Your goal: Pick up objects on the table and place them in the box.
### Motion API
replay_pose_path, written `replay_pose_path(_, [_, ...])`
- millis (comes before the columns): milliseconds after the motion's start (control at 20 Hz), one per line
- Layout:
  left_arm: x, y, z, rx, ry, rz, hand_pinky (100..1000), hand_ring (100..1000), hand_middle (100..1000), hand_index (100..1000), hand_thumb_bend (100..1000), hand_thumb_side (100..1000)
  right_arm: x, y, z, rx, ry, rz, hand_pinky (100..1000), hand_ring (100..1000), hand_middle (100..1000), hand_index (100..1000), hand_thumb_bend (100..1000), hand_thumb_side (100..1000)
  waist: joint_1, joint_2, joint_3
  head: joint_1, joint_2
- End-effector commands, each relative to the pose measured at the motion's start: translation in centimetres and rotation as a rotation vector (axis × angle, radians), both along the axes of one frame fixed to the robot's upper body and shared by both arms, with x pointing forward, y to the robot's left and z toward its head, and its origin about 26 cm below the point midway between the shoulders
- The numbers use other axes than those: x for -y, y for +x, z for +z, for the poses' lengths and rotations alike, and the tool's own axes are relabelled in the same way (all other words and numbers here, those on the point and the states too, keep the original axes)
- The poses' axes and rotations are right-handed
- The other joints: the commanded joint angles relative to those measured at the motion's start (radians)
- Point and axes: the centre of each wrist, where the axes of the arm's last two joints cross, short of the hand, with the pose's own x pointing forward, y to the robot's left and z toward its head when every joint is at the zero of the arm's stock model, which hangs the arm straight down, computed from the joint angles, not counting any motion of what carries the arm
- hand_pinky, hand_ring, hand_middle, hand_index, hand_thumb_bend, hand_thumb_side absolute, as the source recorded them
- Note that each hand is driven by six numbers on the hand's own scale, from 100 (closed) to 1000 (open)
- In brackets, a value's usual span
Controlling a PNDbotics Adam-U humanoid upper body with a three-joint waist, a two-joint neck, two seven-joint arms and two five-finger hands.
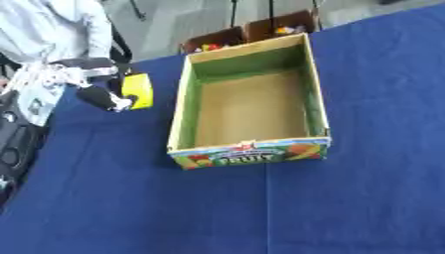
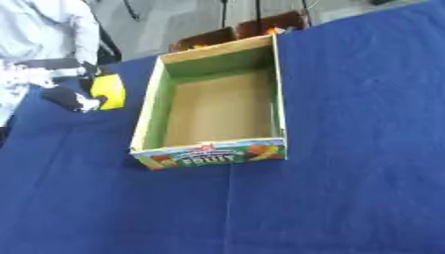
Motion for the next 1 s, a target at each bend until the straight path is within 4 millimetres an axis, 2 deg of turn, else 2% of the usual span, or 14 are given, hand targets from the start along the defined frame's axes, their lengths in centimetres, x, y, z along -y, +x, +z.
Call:
replay_pose_path(50, [-0.9, -1.5, 2.8, 0.022, 0.075, -0.029, 703, 615, 510, 489, 100, 490, -0.1, -0.4, 0.4, 0.017, -0.009, -0.010, 675, 795, 539, 762, 344, 702, 0.000, -0.053, 0.006, -0.004, 0.012])
replay_pose_path(350, [-0.2, -1.7, 3.6, 0.052, 0.071, -0.076, 702, 611, 507, 489, 100, 493, -0.3, -0.3, 0.1, 0.007, 0.007, -0.006, 673, 793, 545, 762, 294, 684, -0.006, -0.087, 0.012, -0.005, 0.020])
replay_pose_path(550, [1.1, -1.7, 4.5, 0.091, 0.059, -0.149, 701, 608, 505, 488, 100, 495, -0.5, -0.2, -0.2, 0.000, 0.016, -0.002, 672, 792, 548, 762, 268, 675, -0.007, -0.107, 0.012, -0.010, 0.028])
replay_pose_path(1000, [6.8, -0.7, 5.4, 0.157, 0.020, -0.368, 699, 604, 505, 488, 100, 489, -0.8, 0.0, -0.5, -0.007, 0.034, 0.007, 671, 791, 553, 761, 224, 658, -0.005, -0.134, -0.001, -0.012, 0.037])
